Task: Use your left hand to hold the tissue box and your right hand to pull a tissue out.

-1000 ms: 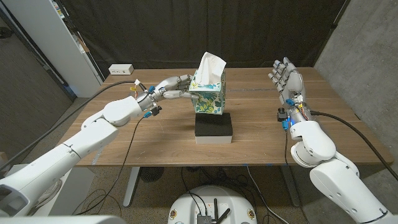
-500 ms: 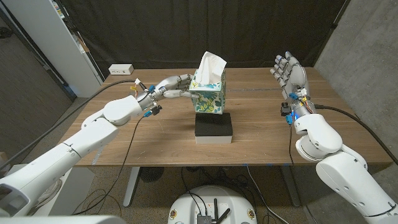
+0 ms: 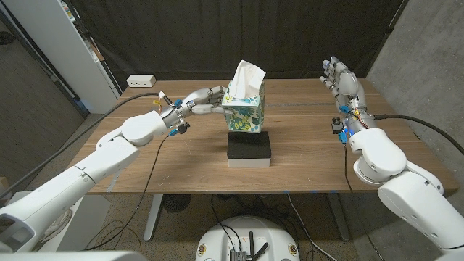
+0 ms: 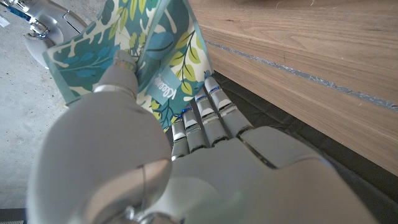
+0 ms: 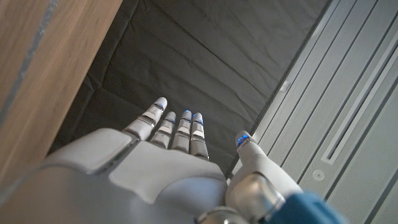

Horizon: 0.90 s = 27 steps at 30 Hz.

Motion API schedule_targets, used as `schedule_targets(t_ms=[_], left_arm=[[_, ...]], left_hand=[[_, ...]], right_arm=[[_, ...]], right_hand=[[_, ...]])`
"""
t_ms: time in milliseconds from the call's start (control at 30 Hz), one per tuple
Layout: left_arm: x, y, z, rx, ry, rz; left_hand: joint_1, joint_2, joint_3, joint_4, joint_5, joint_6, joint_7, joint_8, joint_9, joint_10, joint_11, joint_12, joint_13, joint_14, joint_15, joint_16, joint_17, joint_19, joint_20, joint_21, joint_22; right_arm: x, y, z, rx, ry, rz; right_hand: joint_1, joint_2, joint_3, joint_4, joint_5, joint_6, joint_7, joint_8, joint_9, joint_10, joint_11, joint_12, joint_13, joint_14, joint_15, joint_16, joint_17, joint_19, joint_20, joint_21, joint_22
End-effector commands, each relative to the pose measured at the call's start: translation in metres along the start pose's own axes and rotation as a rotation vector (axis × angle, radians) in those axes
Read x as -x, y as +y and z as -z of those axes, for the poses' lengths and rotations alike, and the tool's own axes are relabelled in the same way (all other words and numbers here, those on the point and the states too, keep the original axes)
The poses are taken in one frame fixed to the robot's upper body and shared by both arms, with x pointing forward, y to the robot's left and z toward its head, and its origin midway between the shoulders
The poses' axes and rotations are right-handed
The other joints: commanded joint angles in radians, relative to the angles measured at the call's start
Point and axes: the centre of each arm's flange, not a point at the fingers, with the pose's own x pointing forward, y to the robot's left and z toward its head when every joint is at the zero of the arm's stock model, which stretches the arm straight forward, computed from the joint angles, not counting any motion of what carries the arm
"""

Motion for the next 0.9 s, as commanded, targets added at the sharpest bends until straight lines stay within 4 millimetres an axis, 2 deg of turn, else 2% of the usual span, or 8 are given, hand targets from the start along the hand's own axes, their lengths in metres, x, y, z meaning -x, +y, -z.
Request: schedule_targets(t_ms=[33,133,300,667,900], left_arm=[[0.001,-0.003,-0.002,-0.001,0.001,0.0],[0.002,-0.004,-0.002,0.001,0.003,-0.001],[0.003,-0.006,-0.003,0.001,0.001,-0.004],[0.007,-0.008,-0.006,-0.005,0.005,-0.013],[0.01,-0.008,-0.007,-0.007,0.006,-0.017]], left_hand=[[-0.003,0.009,0.008,0.0,0.003,0.002,-0.002,0.004,0.0,0.005,-0.004,-0.003,0.002,0.008,-0.134,0.001,0.002,0.0,-0.021,-0.001,0.004],[-0.004,0.01,0.009,0.001,0.004,0.001,-0.001,0.004,0.0,0.004,-0.002,-0.004,0.003,0.007,-0.134,0.0,0.002,0.0,-0.02,-0.002,0.004],[-0.005,0.011,0.01,0.001,0.004,0.0,0.0,0.004,0.0,0.004,-0.001,-0.004,0.004,0.007,-0.132,-0.001,0.002,0.0,-0.021,-0.002,0.004],[-0.005,0.01,0.012,0.0,0.004,0.0,-0.001,0.004,0.0,0.003,-0.002,-0.007,0.005,0.006,-0.131,-0.002,0.002,0.0,-0.021,-0.003,0.004],[-0.006,0.009,0.013,-0.001,0.003,0.0,-0.002,0.005,0.0,0.004,-0.003,-0.008,0.006,0.006,-0.134,-0.002,0.002,0.0,-0.023,-0.004,0.004]], right_arm=[[-0.001,-0.002,-0.016,0.317,-0.128,-0.026],[0.0,0.0,-0.018,0.378,-0.147,-0.018],[0.001,0.004,-0.019,0.48,-0.167,0.009],[0.008,0.01,-0.015,0.618,-0.192,0.069],[0.01,0.013,-0.014,0.631,-0.214,0.08]], right_hand=[[0.011,0.069,0.012,0.005,0.005,0.01,-0.013,0.01,0.003,0.013,-0.01,0.007,0.001,0.007,-0.043,0.006,0.004,0.003,-0.032,0.0,0.005],[0.022,0.066,0.02,-0.001,0.006,0.013,-0.019,0.01,0.003,0.019,-0.014,0.007,0.001,0.014,-0.046,0.007,0.0,0.012,-0.036,0.003,0.004],[0.058,0.056,0.044,-0.035,0.004,0.02,-0.029,0.009,0.003,0.027,-0.022,0.006,0.0,0.031,-0.052,0.005,-0.014,0.034,-0.034,0.01,0.004],[0.082,0.041,0.05,-0.068,-0.001,0.042,-0.031,0.014,0.003,0.044,-0.018,0.009,0.0,0.053,-0.046,0.007,-0.026,0.054,-0.019,0.014,0.004],[0.084,0.033,0.045,-0.078,-0.003,0.055,-0.03,0.016,0.004,0.057,-0.015,0.012,0.001,0.064,-0.044,0.009,-0.029,0.065,-0.014,0.016,0.004]])
